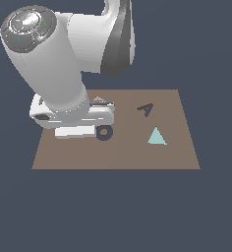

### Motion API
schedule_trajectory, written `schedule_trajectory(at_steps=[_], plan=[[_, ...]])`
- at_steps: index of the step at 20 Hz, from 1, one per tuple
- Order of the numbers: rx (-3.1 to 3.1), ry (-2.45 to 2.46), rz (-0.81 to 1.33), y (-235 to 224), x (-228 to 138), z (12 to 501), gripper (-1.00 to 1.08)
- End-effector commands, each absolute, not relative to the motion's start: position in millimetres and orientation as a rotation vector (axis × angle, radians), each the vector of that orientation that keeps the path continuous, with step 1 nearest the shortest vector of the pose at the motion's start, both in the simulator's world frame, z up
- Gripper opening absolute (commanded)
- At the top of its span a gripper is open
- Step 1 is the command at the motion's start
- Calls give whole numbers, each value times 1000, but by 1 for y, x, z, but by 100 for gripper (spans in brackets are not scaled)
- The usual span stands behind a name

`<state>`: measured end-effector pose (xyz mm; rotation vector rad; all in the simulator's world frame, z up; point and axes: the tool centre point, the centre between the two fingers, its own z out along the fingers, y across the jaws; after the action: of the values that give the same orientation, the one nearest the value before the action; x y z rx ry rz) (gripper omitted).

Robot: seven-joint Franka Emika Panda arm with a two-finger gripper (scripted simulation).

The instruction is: Insert a designated object into the corresponding slot on a board.

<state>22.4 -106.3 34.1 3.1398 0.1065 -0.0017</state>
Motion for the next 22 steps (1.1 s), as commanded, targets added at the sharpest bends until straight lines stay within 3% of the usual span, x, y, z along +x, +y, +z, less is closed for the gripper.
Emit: schedule_trajectory(at_steps=[1, 22], plan=[[3142, 24, -1, -97, 12, 35, -100], [3021, -863, -1, 34, -62, 38, -100]])
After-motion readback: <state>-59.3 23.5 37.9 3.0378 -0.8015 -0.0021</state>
